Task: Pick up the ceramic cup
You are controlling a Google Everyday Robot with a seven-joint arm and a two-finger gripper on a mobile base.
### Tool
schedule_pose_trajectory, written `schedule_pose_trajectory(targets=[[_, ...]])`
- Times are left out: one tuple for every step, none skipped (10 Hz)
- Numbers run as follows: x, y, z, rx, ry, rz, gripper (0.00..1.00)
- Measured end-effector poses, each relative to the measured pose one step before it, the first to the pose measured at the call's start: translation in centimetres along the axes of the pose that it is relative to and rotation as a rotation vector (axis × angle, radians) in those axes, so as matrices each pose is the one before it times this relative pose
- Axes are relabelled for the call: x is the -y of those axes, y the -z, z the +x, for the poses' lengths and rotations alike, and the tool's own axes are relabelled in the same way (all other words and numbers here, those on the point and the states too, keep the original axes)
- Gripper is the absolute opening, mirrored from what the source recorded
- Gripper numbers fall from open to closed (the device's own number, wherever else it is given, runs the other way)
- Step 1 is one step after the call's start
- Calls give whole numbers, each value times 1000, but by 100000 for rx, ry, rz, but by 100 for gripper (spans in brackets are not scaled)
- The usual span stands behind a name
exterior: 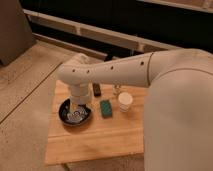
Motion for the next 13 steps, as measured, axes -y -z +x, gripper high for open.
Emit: schedule_pose_trajectory(targets=[[-1,4,0,6,0,-2,65],[-1,-3,2,-6,9,4,65],[2,2,-2,3,-10,-4,65],[-3,-1,1,-4,6,3,65],[1,0,-1,2,0,-1,65],[-1,2,0,5,2,1,65],[0,1,-1,1,0,-5,65],[0,0,0,-1,-2,3,65],[2,-2,1,-5,-4,0,65],[0,4,-1,6,1,2,65],[1,0,0,0,-2,0,65],[-1,-4,1,-7,2,1,65],[0,-1,1,-3,3,-1,65]])
